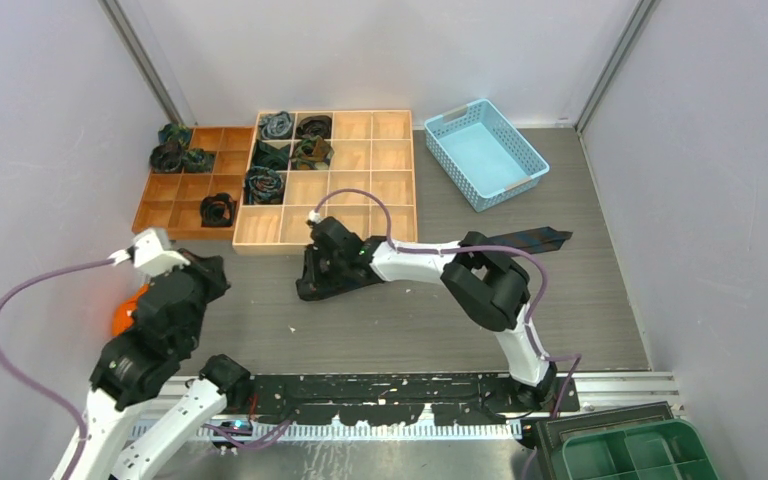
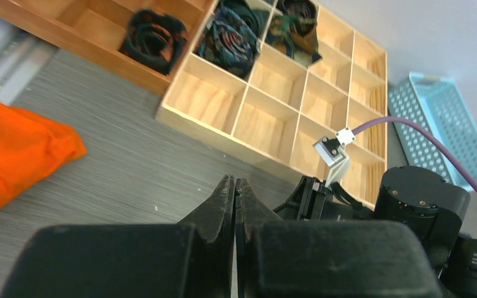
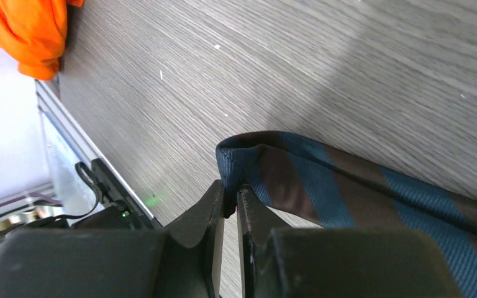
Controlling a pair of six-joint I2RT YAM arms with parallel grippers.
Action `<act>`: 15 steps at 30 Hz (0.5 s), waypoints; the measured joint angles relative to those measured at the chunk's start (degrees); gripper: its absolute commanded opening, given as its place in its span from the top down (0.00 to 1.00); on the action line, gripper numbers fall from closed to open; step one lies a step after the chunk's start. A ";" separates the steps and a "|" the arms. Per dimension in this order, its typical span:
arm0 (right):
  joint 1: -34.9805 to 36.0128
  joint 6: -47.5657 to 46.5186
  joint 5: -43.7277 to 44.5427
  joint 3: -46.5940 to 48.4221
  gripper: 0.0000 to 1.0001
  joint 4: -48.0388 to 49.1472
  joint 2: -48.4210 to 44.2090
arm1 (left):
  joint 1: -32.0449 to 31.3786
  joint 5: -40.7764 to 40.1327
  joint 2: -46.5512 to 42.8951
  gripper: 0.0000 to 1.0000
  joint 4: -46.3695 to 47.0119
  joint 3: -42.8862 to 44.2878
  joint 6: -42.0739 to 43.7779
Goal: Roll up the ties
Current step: Roll the tie at the center of the board.
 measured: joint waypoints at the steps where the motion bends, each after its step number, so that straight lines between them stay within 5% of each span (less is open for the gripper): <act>1: -0.74 1.36 -1.55 -2.19 0.83 2.99 -0.35 | 0.00 1.18 0.96 0.99 1.25 -1.14 0.00; 15: -6.29 8.96 -7.28 -21.49 0.84 20.46 -6.10 | -0.07 13.38 12.96 1.00 16.85 -10.49 -0.24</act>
